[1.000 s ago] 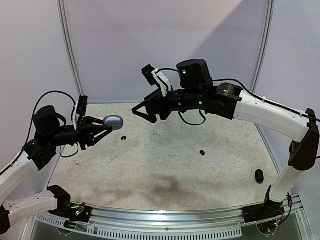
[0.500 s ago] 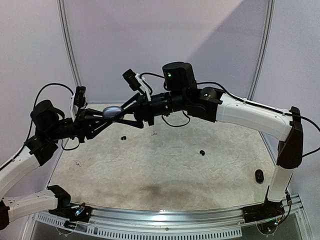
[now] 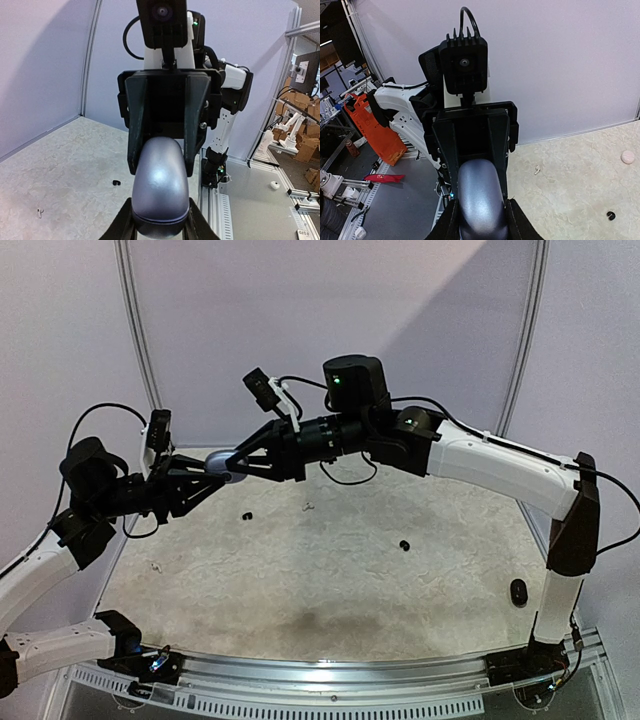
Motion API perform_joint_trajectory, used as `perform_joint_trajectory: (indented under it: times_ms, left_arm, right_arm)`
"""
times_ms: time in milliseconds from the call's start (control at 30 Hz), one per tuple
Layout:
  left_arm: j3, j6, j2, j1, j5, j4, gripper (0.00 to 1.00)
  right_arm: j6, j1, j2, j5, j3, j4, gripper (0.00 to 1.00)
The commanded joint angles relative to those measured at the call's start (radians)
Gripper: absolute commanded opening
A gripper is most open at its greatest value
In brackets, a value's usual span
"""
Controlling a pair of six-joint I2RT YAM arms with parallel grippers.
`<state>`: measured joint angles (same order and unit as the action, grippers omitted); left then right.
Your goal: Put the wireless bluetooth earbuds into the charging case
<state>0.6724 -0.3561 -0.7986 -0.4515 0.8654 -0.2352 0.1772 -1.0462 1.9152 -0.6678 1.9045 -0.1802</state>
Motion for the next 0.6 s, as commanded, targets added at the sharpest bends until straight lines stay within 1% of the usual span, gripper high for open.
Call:
perform_joint_trajectory:
  times_ms: [0,33,67,133,433,567]
  left_arm:
    - [0.015,0.002,-0.005,-0.012,-0.043,-0.031,0.00]
    - [0.016,0.000,-0.006,-0.012,-0.044,-0.033,0.00]
    - [0.016,-0.001,-0.007,-0.012,-0.045,-0.036,0.00]
    - [0.019,0.000,-0.008,-0.012,-0.045,-0.036,0.00]
    - [0.014,0.010,-0.008,-0.012,-0.045,-0.020,0.00]
    - [0.012,0.027,-0.007,-0.012,-0.085,0.024,0.00]
  right_arm:
    - [0.017,-0.010,0.028,-0.015,0.029,-0.052,0.32]
    - [0.015,-0.011,0.031,-0.013,0.032,-0.059,0.38]
    - [0.012,-0.013,0.034,-0.011,0.035,-0.066,0.40]
    - [0.006,-0.014,0.033,0.001,0.034,-0.069,0.39]
    - [0.013,-0.013,0.022,0.016,0.031,-0.058,0.08]
    - [0.020,-0.012,0.021,0.023,0.029,-0.056,0.00]
